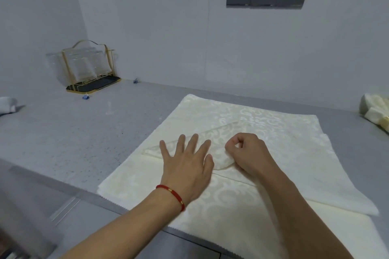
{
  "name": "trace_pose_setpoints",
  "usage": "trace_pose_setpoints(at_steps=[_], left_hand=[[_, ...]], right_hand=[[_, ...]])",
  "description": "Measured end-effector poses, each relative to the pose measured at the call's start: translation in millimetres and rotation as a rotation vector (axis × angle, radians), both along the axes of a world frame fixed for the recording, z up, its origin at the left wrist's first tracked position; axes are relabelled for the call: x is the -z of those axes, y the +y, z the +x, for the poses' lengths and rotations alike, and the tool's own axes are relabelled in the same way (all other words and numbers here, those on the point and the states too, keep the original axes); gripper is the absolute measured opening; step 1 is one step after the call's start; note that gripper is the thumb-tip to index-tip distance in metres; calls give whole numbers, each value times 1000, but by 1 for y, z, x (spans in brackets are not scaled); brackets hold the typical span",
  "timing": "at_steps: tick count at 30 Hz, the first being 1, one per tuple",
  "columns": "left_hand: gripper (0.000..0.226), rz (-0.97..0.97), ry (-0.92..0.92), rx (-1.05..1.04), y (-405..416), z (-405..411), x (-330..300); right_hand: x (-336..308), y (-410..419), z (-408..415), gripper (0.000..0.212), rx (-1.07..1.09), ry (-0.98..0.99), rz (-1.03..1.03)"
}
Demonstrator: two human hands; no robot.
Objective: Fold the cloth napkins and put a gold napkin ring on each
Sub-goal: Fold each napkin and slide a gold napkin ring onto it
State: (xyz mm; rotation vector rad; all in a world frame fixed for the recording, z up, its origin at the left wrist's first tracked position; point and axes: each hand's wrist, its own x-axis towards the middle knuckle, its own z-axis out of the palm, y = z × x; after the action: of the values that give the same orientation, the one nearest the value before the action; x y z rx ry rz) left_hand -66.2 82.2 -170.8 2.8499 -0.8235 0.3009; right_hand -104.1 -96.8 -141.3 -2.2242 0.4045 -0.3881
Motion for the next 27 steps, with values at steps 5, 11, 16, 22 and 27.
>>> trace_pose_setpoints(at_steps=[5, 11, 16, 22, 27], left_hand=[[53, 37, 1, -27, -2, 1, 2], [61, 84, 26, -79, -2, 2, 2], [56, 68, 64, -99, -3, 2, 3], [54, 74, 104, -98, -4, 3, 4], [54, 75, 105, -88, -6, 4, 3]], right_hand=[[2, 0, -2, 13, -7, 36, -63], [1, -2, -3, 4, -42, 89, -88], [-3, 1, -8, 19, -34, 192, -147], [-23, 13, 0, 36, 84, 114, -683], [2, 0, 43, 67, -173, 378, -689]])
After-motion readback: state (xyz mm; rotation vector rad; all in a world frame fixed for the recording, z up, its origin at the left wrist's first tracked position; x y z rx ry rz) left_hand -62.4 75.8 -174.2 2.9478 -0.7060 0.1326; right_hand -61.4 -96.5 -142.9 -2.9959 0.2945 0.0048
